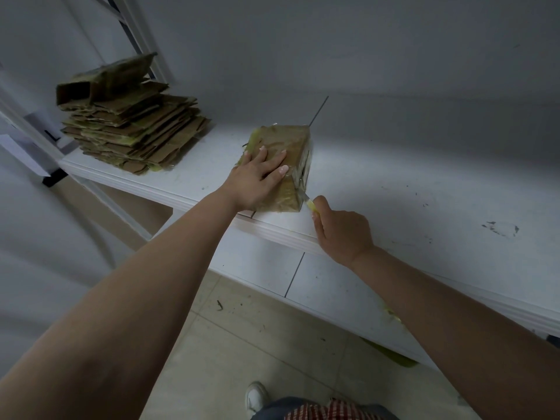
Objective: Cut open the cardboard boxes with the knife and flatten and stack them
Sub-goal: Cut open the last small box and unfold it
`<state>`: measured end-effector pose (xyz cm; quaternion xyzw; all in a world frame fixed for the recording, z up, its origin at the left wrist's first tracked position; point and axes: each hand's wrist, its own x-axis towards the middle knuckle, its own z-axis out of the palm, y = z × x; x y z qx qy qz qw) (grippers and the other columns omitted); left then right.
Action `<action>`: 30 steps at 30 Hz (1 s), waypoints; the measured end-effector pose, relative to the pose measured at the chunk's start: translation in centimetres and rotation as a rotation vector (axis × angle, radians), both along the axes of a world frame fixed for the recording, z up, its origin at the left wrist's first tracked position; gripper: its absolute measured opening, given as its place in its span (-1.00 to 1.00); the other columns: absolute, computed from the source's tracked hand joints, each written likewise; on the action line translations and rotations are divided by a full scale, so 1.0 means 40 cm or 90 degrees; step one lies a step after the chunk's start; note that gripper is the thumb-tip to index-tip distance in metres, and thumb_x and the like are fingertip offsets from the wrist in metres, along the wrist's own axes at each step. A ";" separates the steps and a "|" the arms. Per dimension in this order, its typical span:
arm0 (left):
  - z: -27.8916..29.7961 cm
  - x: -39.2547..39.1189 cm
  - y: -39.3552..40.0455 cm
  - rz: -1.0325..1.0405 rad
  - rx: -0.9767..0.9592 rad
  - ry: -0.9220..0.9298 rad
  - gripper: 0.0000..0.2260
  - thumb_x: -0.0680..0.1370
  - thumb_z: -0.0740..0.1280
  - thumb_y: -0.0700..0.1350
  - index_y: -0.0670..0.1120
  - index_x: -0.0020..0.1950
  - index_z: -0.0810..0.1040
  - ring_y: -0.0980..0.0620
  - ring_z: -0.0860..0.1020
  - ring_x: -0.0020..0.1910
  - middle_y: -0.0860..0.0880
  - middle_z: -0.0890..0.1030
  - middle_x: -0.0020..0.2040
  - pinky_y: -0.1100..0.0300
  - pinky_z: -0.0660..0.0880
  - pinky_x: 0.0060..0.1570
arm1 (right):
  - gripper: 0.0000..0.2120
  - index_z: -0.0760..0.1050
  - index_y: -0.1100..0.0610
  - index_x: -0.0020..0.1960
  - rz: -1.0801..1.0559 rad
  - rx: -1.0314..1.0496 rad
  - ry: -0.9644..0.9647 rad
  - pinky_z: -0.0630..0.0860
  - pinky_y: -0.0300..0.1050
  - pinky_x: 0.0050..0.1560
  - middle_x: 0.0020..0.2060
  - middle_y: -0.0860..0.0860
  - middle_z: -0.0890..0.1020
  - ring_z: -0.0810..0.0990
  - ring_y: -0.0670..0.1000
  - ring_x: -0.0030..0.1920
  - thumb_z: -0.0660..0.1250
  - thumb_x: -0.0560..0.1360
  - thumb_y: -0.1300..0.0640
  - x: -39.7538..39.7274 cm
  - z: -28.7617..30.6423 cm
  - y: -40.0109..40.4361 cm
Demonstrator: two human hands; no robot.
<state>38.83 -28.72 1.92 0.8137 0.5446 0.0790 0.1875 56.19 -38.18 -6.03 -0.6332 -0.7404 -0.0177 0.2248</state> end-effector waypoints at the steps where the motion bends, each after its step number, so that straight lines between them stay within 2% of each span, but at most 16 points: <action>1: 0.001 0.001 0.000 0.000 -0.003 -0.001 -0.56 0.64 0.02 0.21 0.22 0.53 0.13 -0.13 -0.13 0.56 -0.06 0.03 0.59 -0.11 -0.06 0.51 | -0.74 0.34 0.18 0.22 0.006 -0.032 -0.021 0.29 -0.15 -0.45 -0.46 0.00 0.36 0.34 0.09 -0.50 0.03 0.62 0.08 0.003 0.003 0.000; 3: 0.002 0.001 -0.001 0.001 -0.008 -0.006 -0.56 0.63 0.03 0.22 0.24 0.52 0.14 -0.13 -0.13 0.56 -0.05 0.03 0.59 -0.11 -0.07 0.51 | -0.70 0.29 0.15 0.29 0.014 -0.065 -0.050 0.26 -0.15 -0.41 -0.38 0.01 0.40 0.38 0.09 -0.42 0.00 0.64 0.05 0.010 0.010 0.000; 6: 0.006 0.010 -0.010 0.020 -0.008 -0.030 -0.50 0.58 0.07 0.32 0.25 0.50 0.20 -0.09 -0.10 0.57 -0.03 0.07 0.58 -0.15 -0.04 0.50 | -0.70 0.27 0.13 0.31 0.017 -0.070 -0.062 0.23 -0.14 -0.40 -0.35 0.02 0.43 0.38 0.09 -0.40 0.01 0.64 0.05 0.010 0.017 -0.006; 8: 0.005 0.020 -0.023 0.047 0.018 -0.030 -0.37 0.46 0.12 0.43 0.24 0.49 0.26 -0.10 -0.01 0.56 -0.02 0.13 0.57 -0.19 0.03 0.48 | -0.72 0.29 0.14 0.29 0.014 -0.078 -0.058 0.29 -0.12 -0.35 -0.32 0.07 0.52 0.46 0.15 -0.36 0.03 0.63 0.06 0.013 0.017 -0.017; 10: -0.003 0.032 -0.031 0.062 0.079 0.017 -0.30 0.39 0.20 0.42 0.19 0.48 0.27 -0.15 0.09 0.53 -0.04 0.20 0.55 -0.20 0.12 0.45 | -0.75 0.31 0.14 0.23 0.021 -0.089 -0.073 0.31 -0.10 -0.32 -0.23 0.11 0.60 0.56 0.20 -0.27 0.03 0.62 0.07 0.015 0.020 -0.025; 13: -0.005 0.041 -0.034 0.047 0.098 0.054 -0.29 0.37 0.22 0.33 0.14 0.49 0.23 -0.18 0.08 0.52 -0.04 0.23 0.53 -0.22 0.07 0.44 | -0.78 0.34 0.14 0.16 0.036 -0.099 -0.076 0.30 -0.09 -0.29 -0.16 0.12 0.62 0.59 0.22 -0.17 0.04 0.62 0.05 0.020 0.024 -0.037; 17: 0.040 -0.008 -0.016 -0.038 0.053 0.104 -0.25 0.35 0.19 0.18 0.20 0.54 0.08 -0.12 0.03 0.54 -0.03 0.24 0.53 -0.21 -0.11 0.46 | -0.77 0.36 0.18 0.14 -0.034 -0.078 0.078 0.27 -0.08 -0.31 -0.23 0.16 0.60 0.56 0.24 -0.23 0.06 0.62 0.06 0.057 0.032 -0.036; 19: 0.056 -0.051 -0.003 -0.058 0.039 0.161 -0.27 0.43 0.29 -0.04 0.21 0.55 0.05 -0.11 -0.03 0.55 -0.02 0.20 0.54 -0.22 -0.20 0.46 | -0.75 0.35 0.16 0.17 -0.086 -0.066 0.104 0.30 -0.08 -0.31 -0.26 0.15 0.59 0.55 0.23 -0.25 0.04 0.63 0.04 0.084 0.034 -0.030; 21: 0.054 -0.082 0.003 -0.052 0.002 0.111 -0.25 0.45 0.28 -0.26 0.24 0.52 0.10 -0.11 -0.04 0.56 0.02 0.17 0.55 -0.18 -0.15 0.49 | -0.73 0.34 0.14 0.20 -0.108 -0.057 0.106 0.33 -0.07 -0.31 -0.28 0.12 0.56 0.54 0.22 -0.27 0.03 0.63 0.01 0.098 0.035 -0.020; 22: 0.045 -0.088 0.002 -0.046 -0.026 0.057 -0.26 0.45 0.26 -0.29 0.24 0.51 0.13 -0.12 -0.07 0.56 0.06 0.14 0.56 -0.13 -0.11 0.50 | -0.73 0.34 0.13 0.20 -0.112 -0.059 0.104 0.34 -0.07 -0.30 -0.30 0.10 0.54 0.52 0.21 -0.28 0.02 0.63 0.01 0.100 0.035 -0.014; 24: 0.024 -0.091 0.001 -0.040 -0.049 -0.011 -0.31 0.45 0.28 -0.15 0.19 0.53 0.15 -0.12 -0.12 0.56 0.11 0.09 0.57 -0.06 -0.10 0.51 | -0.73 0.34 0.11 0.20 -0.107 -0.070 0.090 0.33 -0.08 -0.29 -0.30 0.09 0.53 0.52 0.20 -0.27 0.01 0.63 0.00 0.096 0.033 -0.001; 26: 0.007 -0.094 0.003 -0.046 -0.030 -0.012 -0.28 0.37 0.24 0.02 0.19 0.54 0.15 -0.12 -0.13 0.56 0.13 0.09 0.56 -0.05 -0.11 0.52 | -0.73 0.34 0.10 0.20 -0.096 -0.077 0.075 0.31 -0.08 -0.28 -0.24 0.13 0.59 0.55 0.23 -0.22 0.01 0.63 -0.01 0.090 0.031 0.010; 30: -0.003 -0.103 0.005 -0.051 0.002 -0.004 -0.28 0.36 0.21 0.08 0.19 0.54 0.14 -0.10 -0.13 0.56 0.13 0.09 0.56 -0.05 -0.10 0.52 | -0.73 0.35 0.11 0.18 -0.070 -0.073 0.071 0.30 -0.08 -0.30 -0.25 0.13 0.60 0.56 0.25 -0.21 0.01 0.63 -0.01 0.082 0.028 0.022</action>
